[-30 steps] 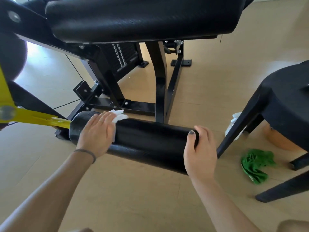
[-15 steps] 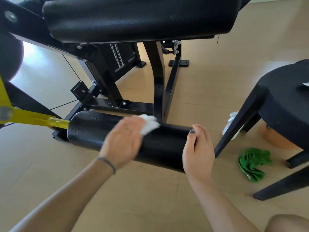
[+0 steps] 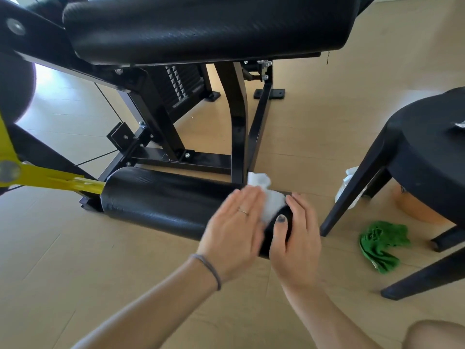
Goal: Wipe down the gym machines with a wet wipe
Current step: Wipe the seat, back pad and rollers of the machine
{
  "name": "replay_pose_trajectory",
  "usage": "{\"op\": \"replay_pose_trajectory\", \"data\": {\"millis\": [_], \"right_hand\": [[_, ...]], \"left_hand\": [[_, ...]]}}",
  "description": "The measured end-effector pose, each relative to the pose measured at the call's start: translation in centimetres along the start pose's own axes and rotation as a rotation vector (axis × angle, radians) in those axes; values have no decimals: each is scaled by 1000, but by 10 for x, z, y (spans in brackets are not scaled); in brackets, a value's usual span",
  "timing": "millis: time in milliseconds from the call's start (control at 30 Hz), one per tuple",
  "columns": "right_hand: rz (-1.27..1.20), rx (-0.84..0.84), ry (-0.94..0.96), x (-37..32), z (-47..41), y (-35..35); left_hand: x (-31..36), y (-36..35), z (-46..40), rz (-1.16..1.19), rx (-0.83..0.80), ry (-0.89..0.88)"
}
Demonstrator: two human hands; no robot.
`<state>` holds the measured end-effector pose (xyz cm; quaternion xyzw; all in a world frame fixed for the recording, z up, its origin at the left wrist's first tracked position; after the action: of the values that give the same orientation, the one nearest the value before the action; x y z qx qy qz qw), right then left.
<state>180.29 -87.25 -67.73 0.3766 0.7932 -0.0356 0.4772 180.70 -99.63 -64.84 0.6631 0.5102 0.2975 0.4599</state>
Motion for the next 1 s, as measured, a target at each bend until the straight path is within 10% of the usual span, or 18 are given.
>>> {"op": "replay_pose_trajectory", "data": {"millis": [133,300,633,833,1000], "right_hand": [[-34,21,-156,1,-32,7],[-13,-194,-462,26,-34,-26],[15,-62,-86,7,12,6],[23,-87,-388,16,-36,-14],[23,-108,-324,20,-21,-22]], "left_hand": [[-40,5,-7,-18,-29,-130],[-212,8,23,-229,-61,428],[-6,2,-12,42,-12,-117],[-169,2,3,-169,-33,353],[-62,2,-20,-84,55,114]]}}
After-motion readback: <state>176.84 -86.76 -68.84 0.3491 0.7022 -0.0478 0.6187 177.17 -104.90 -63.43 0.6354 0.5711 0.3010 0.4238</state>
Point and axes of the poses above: each hand's wrist, its own z-axis away from the middle knuckle, its own y-axis out of the back of the hand, x = y × z, the point moved 7 cm from there along -z, towards the middle knuckle, and after that the axes turned 14 degrees about x, right-handed, at the moved point
